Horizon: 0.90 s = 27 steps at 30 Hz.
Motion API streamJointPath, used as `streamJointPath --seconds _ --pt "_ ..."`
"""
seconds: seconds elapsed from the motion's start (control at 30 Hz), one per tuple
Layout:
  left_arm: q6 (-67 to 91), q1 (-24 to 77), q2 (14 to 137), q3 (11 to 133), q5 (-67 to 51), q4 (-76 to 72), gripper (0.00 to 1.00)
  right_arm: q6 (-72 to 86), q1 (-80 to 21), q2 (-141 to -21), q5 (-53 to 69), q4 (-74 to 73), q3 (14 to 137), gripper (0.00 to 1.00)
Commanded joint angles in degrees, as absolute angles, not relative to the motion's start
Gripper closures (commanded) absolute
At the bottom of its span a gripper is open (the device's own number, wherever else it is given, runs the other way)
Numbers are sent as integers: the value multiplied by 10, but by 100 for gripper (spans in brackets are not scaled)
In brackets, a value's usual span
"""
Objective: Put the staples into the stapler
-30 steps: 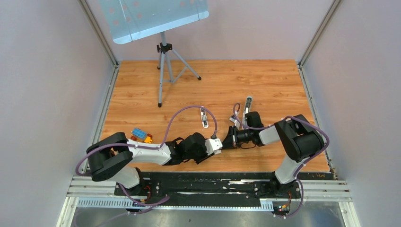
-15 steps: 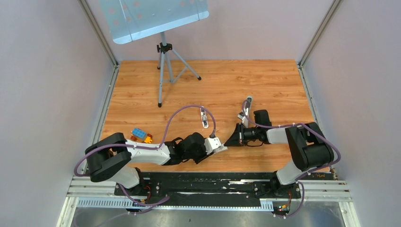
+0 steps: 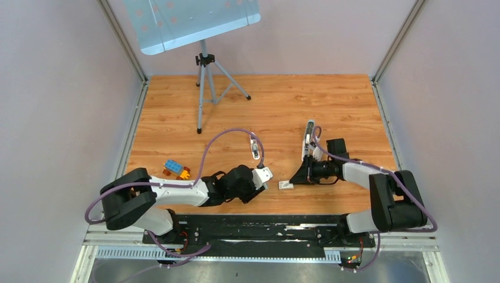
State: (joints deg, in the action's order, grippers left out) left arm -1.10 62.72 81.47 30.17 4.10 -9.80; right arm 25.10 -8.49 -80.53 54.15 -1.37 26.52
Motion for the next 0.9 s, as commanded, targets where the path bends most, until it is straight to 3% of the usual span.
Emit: streamJointPath --seconds 0.0,0.1,0.2,0.43,0.87 --pt "36 623 768 305 81 -78 53 220 -76 -757 469 -129 283 72" --pt "57 621 742 325 105 -40 50 222 -76 -708 432 -175 296 58" --pt "108 613 707 334 141 -6 50 226 -77 -663 406 -211 312 54" --pt "280 541 606 289 89 3 69 270 -163 -596 352 -204 339 57" --pt "454 526 551 142 39 -199 70 316 -410 -703 217 -85 398 60"
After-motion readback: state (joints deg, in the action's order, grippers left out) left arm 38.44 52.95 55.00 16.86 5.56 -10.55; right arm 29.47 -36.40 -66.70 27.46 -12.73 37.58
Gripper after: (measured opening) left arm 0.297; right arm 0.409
